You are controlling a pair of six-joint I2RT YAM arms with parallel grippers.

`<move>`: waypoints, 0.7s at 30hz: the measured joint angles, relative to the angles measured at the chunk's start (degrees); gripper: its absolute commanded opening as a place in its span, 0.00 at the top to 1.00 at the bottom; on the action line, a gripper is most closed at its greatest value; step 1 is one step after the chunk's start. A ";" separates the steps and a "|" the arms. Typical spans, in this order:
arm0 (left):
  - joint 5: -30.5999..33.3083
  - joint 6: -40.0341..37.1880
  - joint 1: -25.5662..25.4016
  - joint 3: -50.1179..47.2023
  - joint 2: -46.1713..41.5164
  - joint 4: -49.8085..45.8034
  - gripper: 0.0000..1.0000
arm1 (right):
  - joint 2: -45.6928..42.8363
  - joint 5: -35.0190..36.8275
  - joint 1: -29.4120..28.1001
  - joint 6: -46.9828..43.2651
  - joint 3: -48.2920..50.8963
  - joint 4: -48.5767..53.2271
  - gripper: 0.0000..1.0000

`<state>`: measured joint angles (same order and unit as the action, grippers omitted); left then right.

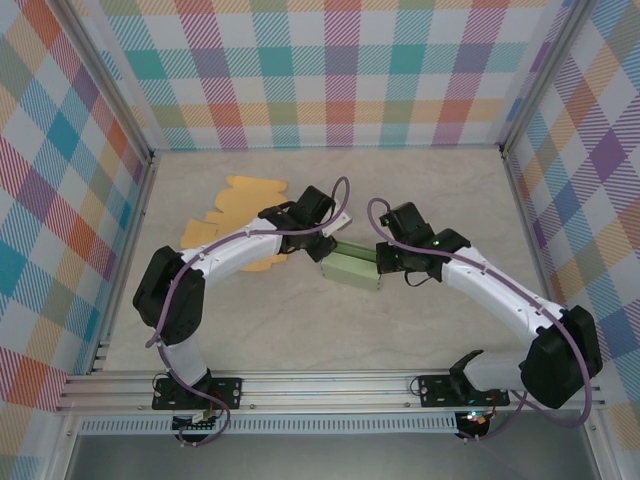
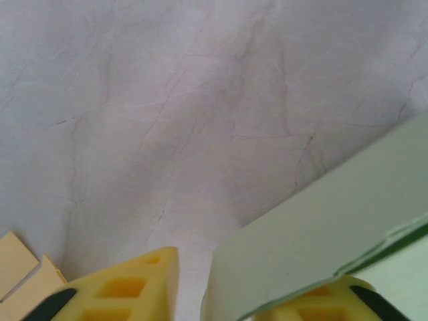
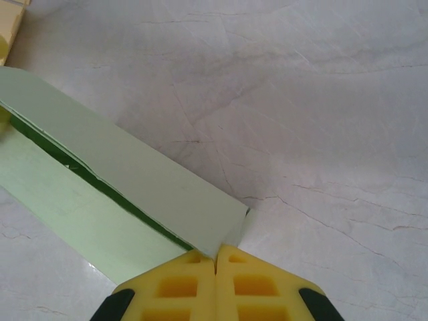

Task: Fold the paper box

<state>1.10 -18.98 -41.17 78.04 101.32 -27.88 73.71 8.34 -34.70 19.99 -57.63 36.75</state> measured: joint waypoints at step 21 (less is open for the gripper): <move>11.52 11.89 -0.02 -11.37 -15.41 8.66 0.42 | 1.38 -0.07 -0.02 -1.64 0.68 -2.89 1.00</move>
<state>12.62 -7.09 -41.19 66.67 85.91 -19.22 75.09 8.27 -34.72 18.35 -56.95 33.87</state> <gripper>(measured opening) 0.643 0.062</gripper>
